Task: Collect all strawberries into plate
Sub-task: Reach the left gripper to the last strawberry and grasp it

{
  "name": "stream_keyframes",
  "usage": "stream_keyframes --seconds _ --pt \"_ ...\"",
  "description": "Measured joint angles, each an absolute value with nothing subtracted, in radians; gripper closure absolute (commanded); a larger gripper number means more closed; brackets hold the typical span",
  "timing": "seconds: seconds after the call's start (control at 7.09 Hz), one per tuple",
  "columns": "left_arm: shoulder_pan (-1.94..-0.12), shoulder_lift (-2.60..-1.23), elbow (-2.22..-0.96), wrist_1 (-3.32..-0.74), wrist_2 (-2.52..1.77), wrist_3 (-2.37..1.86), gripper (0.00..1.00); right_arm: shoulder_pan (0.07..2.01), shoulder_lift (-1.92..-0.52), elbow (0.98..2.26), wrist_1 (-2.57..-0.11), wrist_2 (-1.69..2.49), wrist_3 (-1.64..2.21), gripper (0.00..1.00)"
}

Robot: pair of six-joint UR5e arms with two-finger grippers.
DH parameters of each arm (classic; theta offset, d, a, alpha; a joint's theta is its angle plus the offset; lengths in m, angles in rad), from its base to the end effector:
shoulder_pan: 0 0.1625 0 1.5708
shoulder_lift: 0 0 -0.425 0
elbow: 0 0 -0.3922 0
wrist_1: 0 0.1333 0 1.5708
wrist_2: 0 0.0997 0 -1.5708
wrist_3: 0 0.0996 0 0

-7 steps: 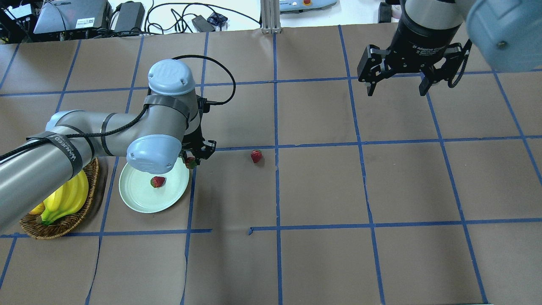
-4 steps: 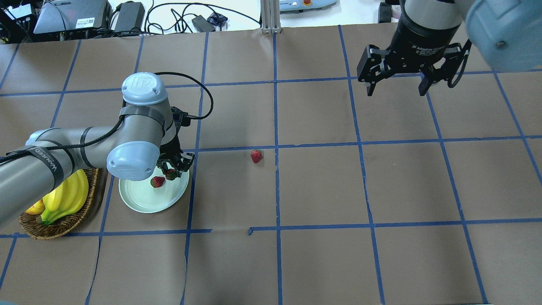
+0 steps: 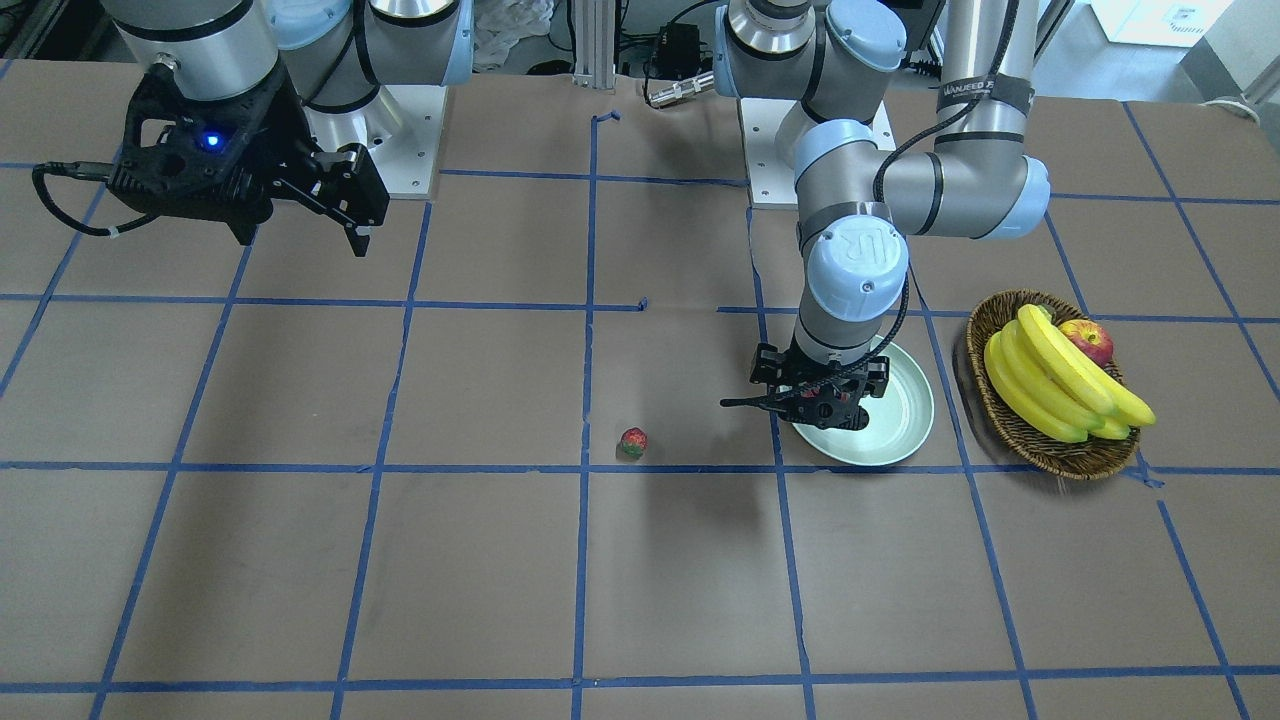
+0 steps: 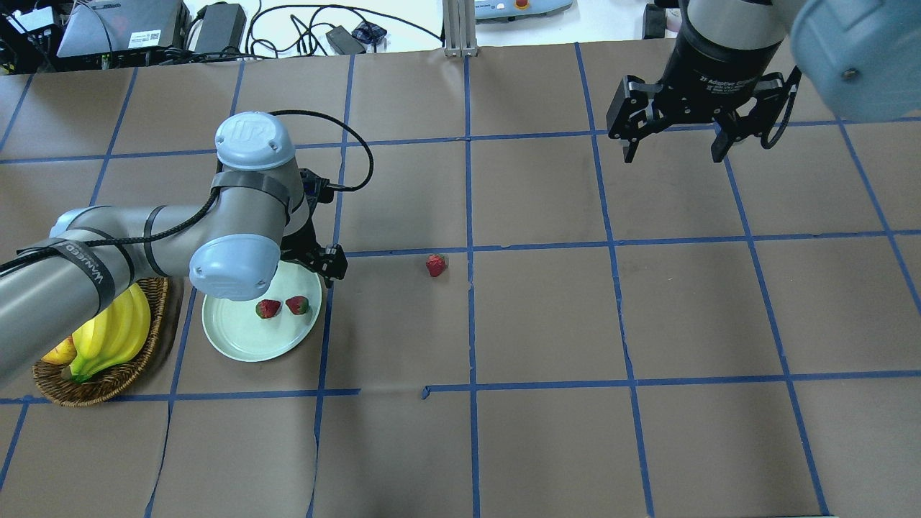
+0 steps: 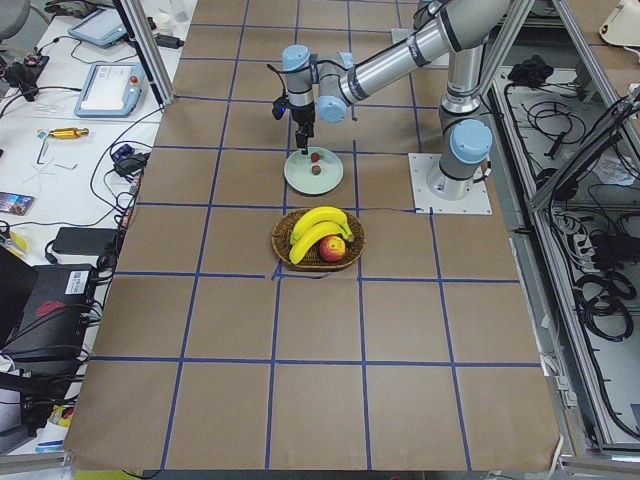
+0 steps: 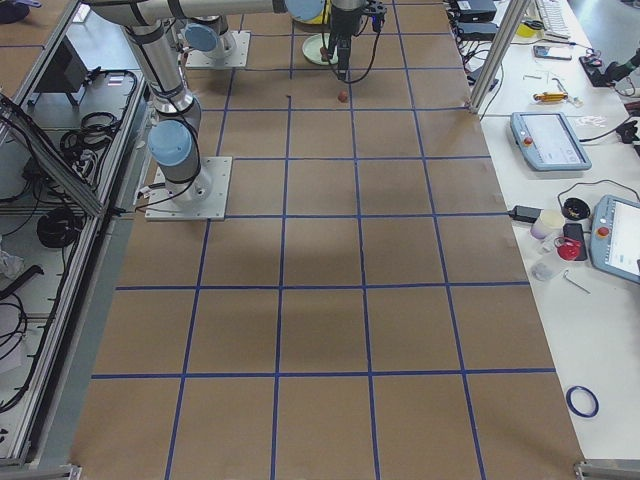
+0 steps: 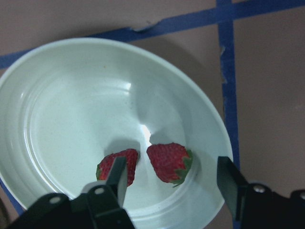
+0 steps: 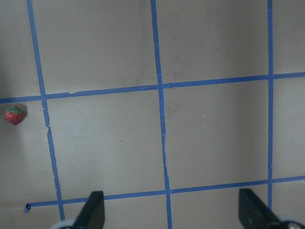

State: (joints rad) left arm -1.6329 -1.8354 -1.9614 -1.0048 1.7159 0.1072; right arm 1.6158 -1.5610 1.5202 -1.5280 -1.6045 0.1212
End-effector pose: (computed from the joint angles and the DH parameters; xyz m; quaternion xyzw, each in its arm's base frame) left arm -0.1505 -0.5043 0.2267 0.0875 0.9925 0.0461 0.0714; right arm 0.1521 -0.4892 0.5037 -0.0381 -0.9991 0.0004 0.0169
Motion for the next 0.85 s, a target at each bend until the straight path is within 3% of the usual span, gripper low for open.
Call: stream_keyframes --seconds 0.56,0.85 --pt "-1.75 -1.921 -1.859 -0.906 1.536 -0.166 0.14 1.616 -1.561 1.52 -1.526 -1.605 0.121 0.0" --pt "-1.806 -1.995 -1.836 -0.837 1.512 -0.209 0.14 1.617 -1.562 1.521 -1.526 -1.605 0.121 0.0"
